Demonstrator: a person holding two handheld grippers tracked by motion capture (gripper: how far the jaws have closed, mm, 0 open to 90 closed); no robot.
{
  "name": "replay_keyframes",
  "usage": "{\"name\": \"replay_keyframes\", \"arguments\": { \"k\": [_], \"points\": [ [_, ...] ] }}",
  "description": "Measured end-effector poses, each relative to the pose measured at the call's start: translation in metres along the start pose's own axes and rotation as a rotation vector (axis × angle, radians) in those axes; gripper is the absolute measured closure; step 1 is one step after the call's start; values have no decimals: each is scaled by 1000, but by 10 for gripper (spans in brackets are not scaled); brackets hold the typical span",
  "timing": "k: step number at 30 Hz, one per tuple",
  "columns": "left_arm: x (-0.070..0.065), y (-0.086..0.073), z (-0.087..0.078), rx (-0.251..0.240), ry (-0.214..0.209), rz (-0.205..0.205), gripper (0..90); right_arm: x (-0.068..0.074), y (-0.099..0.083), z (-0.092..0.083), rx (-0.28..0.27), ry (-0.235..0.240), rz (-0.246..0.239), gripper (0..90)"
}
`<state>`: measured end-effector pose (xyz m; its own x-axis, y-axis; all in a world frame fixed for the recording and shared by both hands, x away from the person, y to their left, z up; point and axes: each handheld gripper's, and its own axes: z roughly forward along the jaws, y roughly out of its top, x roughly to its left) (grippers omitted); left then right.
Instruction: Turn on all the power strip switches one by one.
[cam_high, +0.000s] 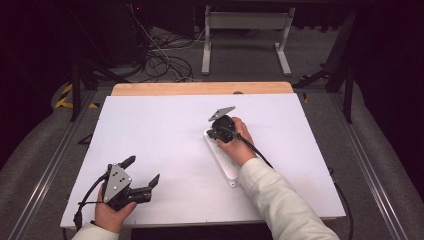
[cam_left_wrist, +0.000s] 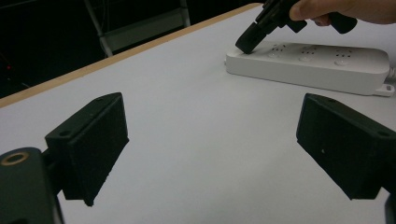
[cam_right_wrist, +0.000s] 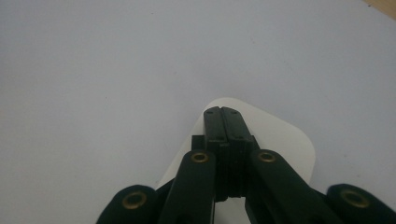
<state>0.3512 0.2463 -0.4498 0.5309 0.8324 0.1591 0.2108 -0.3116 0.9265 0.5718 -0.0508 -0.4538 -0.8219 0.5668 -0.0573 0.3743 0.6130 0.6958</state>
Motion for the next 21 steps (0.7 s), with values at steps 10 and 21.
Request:
{"name": "replay_keyframes", "arguments": {
  "k": [10, 21],
  "points": [
    [1, 0, -1, -1, 2, -1, 94, 1, -1, 2, -3, -5, 8, 900],
    [2, 0, 1, 3, -4, -15, 94, 3, 8, -26, -112, 32, -22, 900]
  ]
}}
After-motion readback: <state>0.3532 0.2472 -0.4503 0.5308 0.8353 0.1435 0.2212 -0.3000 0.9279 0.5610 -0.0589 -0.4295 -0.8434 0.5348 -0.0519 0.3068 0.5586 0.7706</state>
